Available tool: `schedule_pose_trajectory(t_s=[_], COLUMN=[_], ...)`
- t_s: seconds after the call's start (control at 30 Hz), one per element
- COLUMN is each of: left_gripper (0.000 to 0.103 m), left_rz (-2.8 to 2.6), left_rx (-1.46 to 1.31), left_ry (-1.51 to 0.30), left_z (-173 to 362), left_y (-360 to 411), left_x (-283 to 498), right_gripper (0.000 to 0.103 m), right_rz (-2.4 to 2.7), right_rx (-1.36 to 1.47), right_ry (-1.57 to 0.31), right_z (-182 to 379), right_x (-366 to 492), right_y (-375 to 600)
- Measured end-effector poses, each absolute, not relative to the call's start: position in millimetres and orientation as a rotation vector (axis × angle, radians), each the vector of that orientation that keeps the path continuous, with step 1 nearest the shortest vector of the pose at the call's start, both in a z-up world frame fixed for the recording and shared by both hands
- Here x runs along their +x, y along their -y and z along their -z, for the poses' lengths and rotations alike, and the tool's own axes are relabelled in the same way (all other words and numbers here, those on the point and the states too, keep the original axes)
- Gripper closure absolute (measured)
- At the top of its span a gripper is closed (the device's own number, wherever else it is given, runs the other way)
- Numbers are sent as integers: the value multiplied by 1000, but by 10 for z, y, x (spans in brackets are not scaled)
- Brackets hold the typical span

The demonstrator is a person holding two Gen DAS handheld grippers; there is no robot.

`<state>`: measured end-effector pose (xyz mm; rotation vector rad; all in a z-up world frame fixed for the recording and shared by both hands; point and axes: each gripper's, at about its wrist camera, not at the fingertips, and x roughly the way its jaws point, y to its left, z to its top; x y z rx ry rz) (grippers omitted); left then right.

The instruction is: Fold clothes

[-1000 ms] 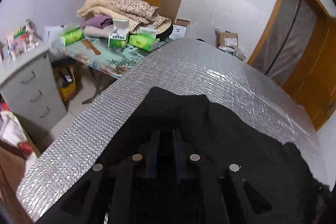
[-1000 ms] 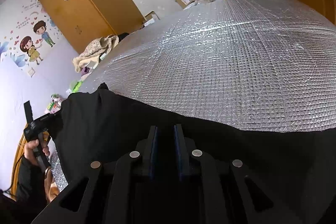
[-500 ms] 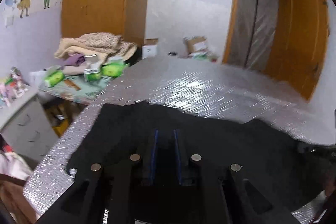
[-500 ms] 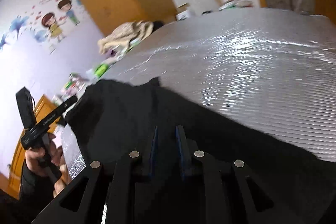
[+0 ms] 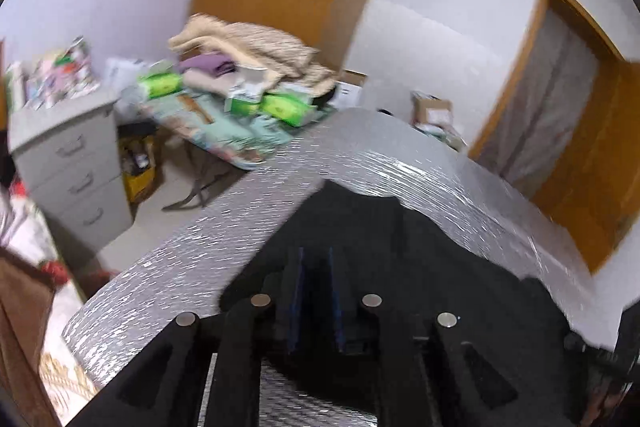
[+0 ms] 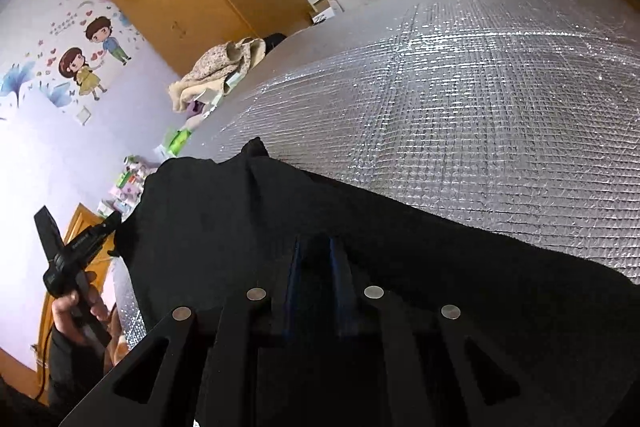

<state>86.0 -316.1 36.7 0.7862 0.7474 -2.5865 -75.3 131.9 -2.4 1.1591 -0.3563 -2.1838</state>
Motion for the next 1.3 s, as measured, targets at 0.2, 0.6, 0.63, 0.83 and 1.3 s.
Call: schedule_pose_trajectory(t_s=[0.2,0.6,0.63,0.83,1.3], left_gripper=[80,67,66,65,93], left_rz=[2511,2499,2506,2442,2487], left_rx=[683,610,630,738,633], left_ry=[-1065,-1256,-1240,-1334,-895], left_z=[-236,-120,-119,-105,-372], left_y=[3402,3259,3217,3177,3228], left_x=[1136,1359,1331,1227,1205], right_gripper=[88,88,88,87,87], right_rz=[2175,2165,2165,2158,2149], right_rx=[1159,1154,1154,1155,1156], right_ry=[369,387,388,401,418], right_z=[29,37,37,45,58], right_x=[-745,-742,-742,-749,-740], right_y=[-1314,-1351,-1352,-1352,-1370])
